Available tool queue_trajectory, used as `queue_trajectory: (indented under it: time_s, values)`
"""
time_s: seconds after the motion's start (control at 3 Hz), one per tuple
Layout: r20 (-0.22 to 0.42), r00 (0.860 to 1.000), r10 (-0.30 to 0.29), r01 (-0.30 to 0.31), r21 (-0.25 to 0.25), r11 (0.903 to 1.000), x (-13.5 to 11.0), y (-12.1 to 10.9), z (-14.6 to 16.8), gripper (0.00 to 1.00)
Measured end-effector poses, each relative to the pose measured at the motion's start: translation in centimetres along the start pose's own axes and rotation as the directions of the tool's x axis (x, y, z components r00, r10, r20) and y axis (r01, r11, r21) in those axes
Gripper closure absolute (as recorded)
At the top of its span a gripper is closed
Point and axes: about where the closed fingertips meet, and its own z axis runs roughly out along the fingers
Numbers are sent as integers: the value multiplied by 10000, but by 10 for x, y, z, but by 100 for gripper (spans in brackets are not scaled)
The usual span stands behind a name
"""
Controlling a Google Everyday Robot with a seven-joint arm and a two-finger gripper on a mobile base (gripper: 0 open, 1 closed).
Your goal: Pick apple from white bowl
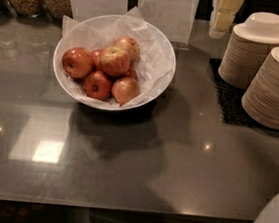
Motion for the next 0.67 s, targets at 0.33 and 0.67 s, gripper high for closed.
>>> queue_trajectory:
  time_s: [0.33, 0.67]
  values:
    - [431, 9972, -617, 556, 1308, 9898, -44, -45, -14, 0]
    - [431, 9972, -617, 556, 1308, 9898, -44, -45, -14, 0]
